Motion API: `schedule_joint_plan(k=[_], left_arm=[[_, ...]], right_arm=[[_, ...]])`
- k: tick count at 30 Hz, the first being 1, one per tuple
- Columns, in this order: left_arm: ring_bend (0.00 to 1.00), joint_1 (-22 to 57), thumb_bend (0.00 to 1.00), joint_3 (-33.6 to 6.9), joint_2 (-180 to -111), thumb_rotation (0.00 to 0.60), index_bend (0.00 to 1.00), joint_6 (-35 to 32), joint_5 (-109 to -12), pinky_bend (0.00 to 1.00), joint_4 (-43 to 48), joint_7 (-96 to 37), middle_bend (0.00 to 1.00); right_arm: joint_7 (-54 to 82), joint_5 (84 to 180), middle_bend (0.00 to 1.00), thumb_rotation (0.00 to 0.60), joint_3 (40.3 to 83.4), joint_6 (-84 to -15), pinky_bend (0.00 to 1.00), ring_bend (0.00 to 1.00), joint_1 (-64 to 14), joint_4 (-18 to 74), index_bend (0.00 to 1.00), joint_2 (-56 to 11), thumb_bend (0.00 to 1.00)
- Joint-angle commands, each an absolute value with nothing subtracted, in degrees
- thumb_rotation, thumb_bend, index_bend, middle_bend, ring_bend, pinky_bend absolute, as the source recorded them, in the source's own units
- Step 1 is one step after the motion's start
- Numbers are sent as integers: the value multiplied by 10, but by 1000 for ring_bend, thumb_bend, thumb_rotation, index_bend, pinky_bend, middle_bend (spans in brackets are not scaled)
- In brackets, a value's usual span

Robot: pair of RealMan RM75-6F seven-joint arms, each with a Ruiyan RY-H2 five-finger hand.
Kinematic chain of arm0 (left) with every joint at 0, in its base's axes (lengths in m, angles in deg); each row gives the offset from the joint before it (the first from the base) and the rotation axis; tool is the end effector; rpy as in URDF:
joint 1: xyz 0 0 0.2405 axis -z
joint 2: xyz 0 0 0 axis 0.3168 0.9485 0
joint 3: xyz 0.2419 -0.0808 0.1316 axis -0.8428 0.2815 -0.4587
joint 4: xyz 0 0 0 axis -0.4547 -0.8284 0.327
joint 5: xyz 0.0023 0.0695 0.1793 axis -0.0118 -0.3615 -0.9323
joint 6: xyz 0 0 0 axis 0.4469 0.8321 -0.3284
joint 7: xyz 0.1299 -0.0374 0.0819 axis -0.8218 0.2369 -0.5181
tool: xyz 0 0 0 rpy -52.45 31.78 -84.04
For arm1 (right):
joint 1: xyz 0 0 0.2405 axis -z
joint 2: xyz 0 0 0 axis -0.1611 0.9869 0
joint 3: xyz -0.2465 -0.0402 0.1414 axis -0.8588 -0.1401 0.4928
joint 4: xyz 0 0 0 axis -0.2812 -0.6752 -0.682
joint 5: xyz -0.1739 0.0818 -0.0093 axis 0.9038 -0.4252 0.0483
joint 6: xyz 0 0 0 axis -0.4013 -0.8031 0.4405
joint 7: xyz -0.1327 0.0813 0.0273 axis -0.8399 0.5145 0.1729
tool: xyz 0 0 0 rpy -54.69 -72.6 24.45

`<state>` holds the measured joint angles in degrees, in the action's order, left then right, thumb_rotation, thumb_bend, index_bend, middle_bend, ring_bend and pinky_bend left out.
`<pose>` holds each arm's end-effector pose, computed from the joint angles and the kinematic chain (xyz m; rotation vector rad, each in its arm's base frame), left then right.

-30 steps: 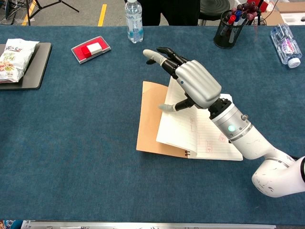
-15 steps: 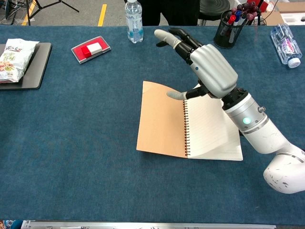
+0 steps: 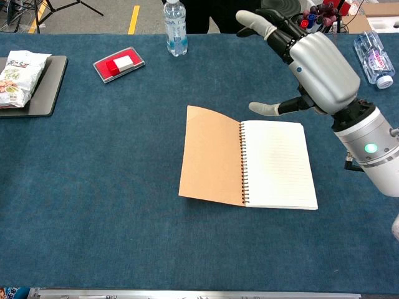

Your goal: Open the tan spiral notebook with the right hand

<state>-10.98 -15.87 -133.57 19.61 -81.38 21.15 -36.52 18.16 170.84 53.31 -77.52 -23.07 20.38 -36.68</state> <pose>-0.3229 0.2196 0.1620 -1.3263 -0.8605 -0.9233 -0.1742 -0.2998 0.0203 1.7540 -0.5679 1.6244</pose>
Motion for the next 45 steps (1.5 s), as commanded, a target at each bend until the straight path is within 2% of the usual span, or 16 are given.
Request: schedule_joint_plan(k=[1,9,11,15,18,22,35,45], left_arm=[[437,-110,256,-159,-1336,600,488,196,-814,605,212,-365,478],[437,-109,256,-159,-1336,600,488,194,-814,605,212,-367,478],[437,-108,255,-159,-1337,600,488,195,-814,605,212,-368,478],[438,-108,256,-158,-1336,600,488,195,-813,605,214,-365,478],[437,-107,255,-157,-1334,600,488,193,-814,605,216,-360,478],[437,-105,256,-158,-1333,600,488,191,-816,605,217,-357,478],[437,-102,255,-155,-1336,600,488,185,-810,605,209,-356,478],[437,-99,256,-152,-1336,600,488,176,-798,605,200,-347,478]], right_arm=[[165,1707,231,600,524,-767,229,70,-219,228,39,-339,2],[106,1691,231,600,495,-725,229,73,-189,302,75,-251,2],[85,1681,232,600,489,-710,229,74,-181,320,109,-226,2],[24,1651,253,600,480,-672,229,101,-167,372,237,-172,2],[-20,1625,268,600,477,-653,228,136,-155,421,282,-130,2],[-55,1605,268,600,474,-661,227,137,-130,466,319,-88,2],[-87,1589,268,600,484,-726,227,137,-58,515,320,-37,2],[-83,1569,268,600,493,-747,227,137,-15,526,320,-29,2]])
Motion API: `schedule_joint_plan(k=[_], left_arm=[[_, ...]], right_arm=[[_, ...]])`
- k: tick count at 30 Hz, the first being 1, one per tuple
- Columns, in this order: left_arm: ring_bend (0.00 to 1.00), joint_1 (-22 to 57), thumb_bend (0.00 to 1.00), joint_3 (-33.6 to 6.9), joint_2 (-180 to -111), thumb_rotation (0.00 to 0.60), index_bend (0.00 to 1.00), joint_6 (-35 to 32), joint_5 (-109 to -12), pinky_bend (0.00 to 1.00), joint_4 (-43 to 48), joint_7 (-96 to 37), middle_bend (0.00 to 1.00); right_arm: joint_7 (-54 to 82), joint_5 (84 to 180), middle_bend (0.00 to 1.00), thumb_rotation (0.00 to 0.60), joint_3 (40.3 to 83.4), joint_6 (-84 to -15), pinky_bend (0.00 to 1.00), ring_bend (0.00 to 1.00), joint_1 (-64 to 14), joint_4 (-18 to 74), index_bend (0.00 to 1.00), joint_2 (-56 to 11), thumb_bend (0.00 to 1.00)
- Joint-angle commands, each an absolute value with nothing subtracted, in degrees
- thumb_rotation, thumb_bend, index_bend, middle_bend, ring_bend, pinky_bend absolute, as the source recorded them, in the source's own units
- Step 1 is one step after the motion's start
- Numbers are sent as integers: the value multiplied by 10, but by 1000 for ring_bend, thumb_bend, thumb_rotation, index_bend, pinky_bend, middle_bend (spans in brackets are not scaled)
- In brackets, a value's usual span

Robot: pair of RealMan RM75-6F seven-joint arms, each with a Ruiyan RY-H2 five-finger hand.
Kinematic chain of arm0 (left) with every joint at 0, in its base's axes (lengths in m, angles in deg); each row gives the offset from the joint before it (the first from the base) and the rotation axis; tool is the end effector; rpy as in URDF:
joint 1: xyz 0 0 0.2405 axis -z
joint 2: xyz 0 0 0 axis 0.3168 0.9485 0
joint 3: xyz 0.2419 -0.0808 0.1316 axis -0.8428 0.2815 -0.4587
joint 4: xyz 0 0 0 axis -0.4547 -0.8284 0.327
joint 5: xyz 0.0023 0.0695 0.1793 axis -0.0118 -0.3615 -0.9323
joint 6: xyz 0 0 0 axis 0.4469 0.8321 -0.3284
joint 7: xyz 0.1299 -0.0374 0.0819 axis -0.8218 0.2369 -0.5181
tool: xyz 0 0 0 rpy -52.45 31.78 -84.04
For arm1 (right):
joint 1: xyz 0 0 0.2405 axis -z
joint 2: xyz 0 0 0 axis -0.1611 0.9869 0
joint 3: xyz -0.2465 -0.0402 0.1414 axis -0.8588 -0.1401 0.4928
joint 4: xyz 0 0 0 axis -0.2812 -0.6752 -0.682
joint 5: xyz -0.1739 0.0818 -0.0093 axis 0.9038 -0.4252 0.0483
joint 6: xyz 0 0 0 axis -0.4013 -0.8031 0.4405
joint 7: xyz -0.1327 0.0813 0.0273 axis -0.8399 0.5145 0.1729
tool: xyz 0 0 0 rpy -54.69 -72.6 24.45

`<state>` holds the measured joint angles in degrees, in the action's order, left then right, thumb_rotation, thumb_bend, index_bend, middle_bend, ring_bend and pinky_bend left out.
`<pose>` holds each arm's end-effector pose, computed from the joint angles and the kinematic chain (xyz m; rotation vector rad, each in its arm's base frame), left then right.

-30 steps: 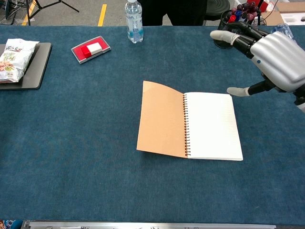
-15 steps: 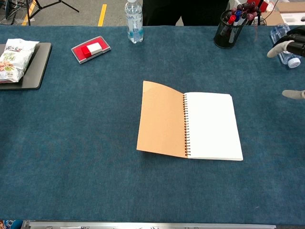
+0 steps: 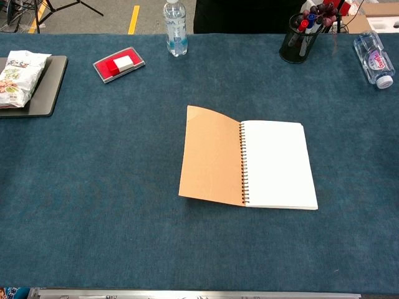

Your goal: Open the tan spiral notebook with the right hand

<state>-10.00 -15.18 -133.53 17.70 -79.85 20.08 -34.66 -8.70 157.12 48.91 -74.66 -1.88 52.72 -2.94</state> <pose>-0.3272 0.2280 0.1621 -1.3197 -0.8891 -0.9237 -0.2901 -0.2086 0.1779 1.5589 -0.6248 0.7845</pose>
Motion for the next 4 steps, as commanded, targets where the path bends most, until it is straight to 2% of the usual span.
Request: schedule_joint_plan(k=[1,4], left_arm=[[437,-99,256,-152,-1337,600,488,175,-797,605,198,-347,478],[437,-98,255,-153,-1339,600,488,171,-794,605,195,-349,478]], right_arm=[[-81,1569,268,600,495,-746,227,137,-14,525,320,-29,2],[-75,1569,268,600,499,-741,227,137,-14,520,320,-31,2]])
